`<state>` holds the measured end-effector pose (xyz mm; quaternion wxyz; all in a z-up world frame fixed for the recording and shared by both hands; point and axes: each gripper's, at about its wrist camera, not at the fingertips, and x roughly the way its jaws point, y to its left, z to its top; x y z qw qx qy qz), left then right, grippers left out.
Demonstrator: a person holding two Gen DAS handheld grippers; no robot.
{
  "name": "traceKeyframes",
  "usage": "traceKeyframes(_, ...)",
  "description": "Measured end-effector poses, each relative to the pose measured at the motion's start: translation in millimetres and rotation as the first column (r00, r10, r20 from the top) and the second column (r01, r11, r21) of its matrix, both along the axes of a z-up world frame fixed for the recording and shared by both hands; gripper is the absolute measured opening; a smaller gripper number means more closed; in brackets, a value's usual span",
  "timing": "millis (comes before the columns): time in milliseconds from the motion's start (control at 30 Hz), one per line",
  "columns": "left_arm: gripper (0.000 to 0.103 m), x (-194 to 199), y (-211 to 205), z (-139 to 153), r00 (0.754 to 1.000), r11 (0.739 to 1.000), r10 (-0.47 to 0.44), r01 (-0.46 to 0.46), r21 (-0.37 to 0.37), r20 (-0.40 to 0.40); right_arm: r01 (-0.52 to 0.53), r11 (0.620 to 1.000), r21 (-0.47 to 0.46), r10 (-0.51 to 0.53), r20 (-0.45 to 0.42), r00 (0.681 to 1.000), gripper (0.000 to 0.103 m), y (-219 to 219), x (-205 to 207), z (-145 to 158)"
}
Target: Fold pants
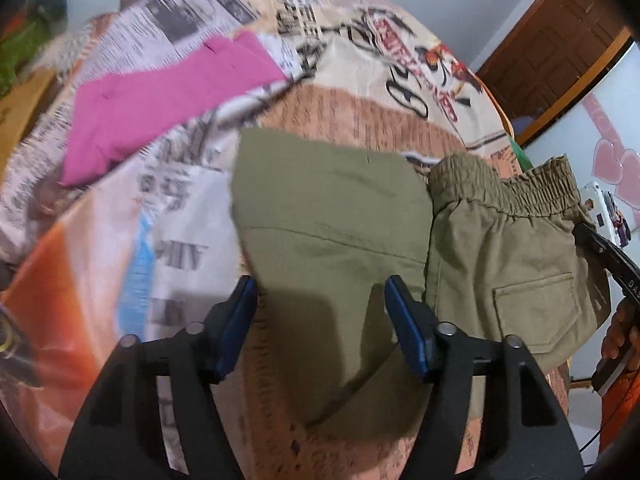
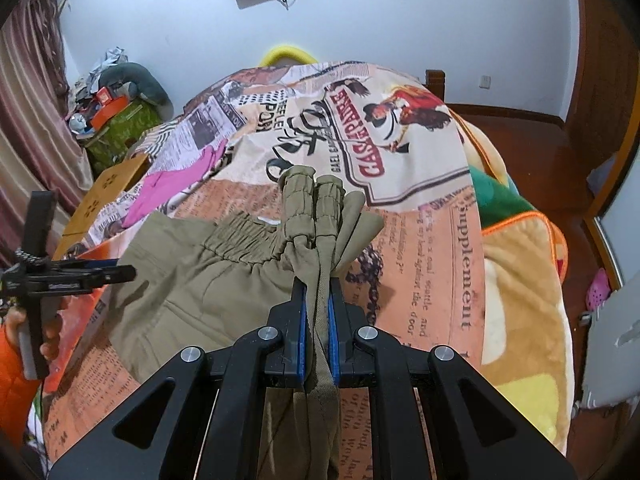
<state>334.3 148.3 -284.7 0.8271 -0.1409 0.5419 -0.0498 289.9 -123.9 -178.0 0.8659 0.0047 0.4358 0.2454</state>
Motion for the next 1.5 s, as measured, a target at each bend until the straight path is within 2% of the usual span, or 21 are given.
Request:
traceKeyframes(67, 0.06, 4, -3, -7, 1.0, 1.0, -0.012, 0.011, -0.024, -0.015, 0.001, 1.0, 0.006, -0.001, -0.007, 1.0, 0.008, -3, 1, -3)
traceKeyframes(133, 0.051, 5, -6, -5, 1.0, 1.0, -0.018, 0.018, -0.021, -0.001, 0.002, 1.0, 0.006, -0.002, -0.014, 1.0, 0.008, -4, 2, -7)
traceKeyframes(200, 0.021, 8, -7, -3, 1.0, 0.998, -0.02, 0.02, -0.054, -0.004, 0.002, 1.0, 0.005, -0.002, -0.017, 1.0, 0.008, -5, 2, -9)
traceKeyframes(233, 0.017, 9, -8, -1, 1.0, 0.997, -0.029, 0.029, -0.07, -0.005, 0.002, 1.0, 0.006, -0.002, -0.018, 1.0, 0.008, -6, 2, -10)
traceKeyframes(300, 0.007, 10, -14, 5, 0.999, 0.999, -0.039, 0.039, -0.017, 0.007, 0.006, 1.0, 0.009, -0.006, -0.019, 1.0, 0.008, -6, 2, -11)
traceKeyframes(433, 0.003, 5, -27, 23, 0.998, 0.996, -0.037, 0.032, 0.083, 0.056, 0.008, 1.0, 0.011, -0.008, -0.004, 1.0, 0.008, -4, 0, -7)
traceKeyframes(567, 0.002, -4, -28, 50, 0.989, 0.999, -0.02, 0.012, 0.051, 0.147, -0.01, 1.0, 0.021, 0.009, 0.022, 1.0, 0.008, 1, 0, 6)
traceKeyframes(767, 0.002, -7, -19, 88, 0.974, 0.994, -0.008, -0.018, 0.111, 0.226, -0.053, 0.998, 0.022, 0.051, 0.091, 0.995, 0.008, 25, 1, 32)
traceKeyframes(867, 0.002, -8, -2, 106, 0.966, 0.989, 0.019, -0.055, 0.135, 0.26, -0.074, 0.997, 0.031, 0.07, 0.126, 0.99, 0.008, 42, 7, 45)
traceKeyframes(967, 0.002, -8, 23, 122, 0.952, 0.986, 0.063, -0.106, 0.129, 0.299, -0.098, 0.995, 0.032, 0.092, 0.161, 0.983, 0.008, 62, 16, 56)
traceKeyframes(1167, 0.002, 1, 85, 148, 0.911, 0.968, 0.16, -0.221, 0.123, 0.381, -0.152, 0.988, 0.038, 0.14, 0.218, 0.966, 0.008, 119, 45, 72)
traceKeyframes(1333, 0.002, 17, 133, 153, 0.888, 0.946, 0.221, -0.296, 0.133, 0.403, -0.187, 0.981, 0.047, 0.169, 0.259, 0.951, 0.008, 169, 67, 78)
traceKeyframes(1500, 0.002, 36, 168, 141, 0.878, 0.932, 0.259, -0.337, 0.135, 0.402, -0.206, 0.977, 0.044, 0.187, 0.273, 0.944, 0.008, 207, 90, 73)
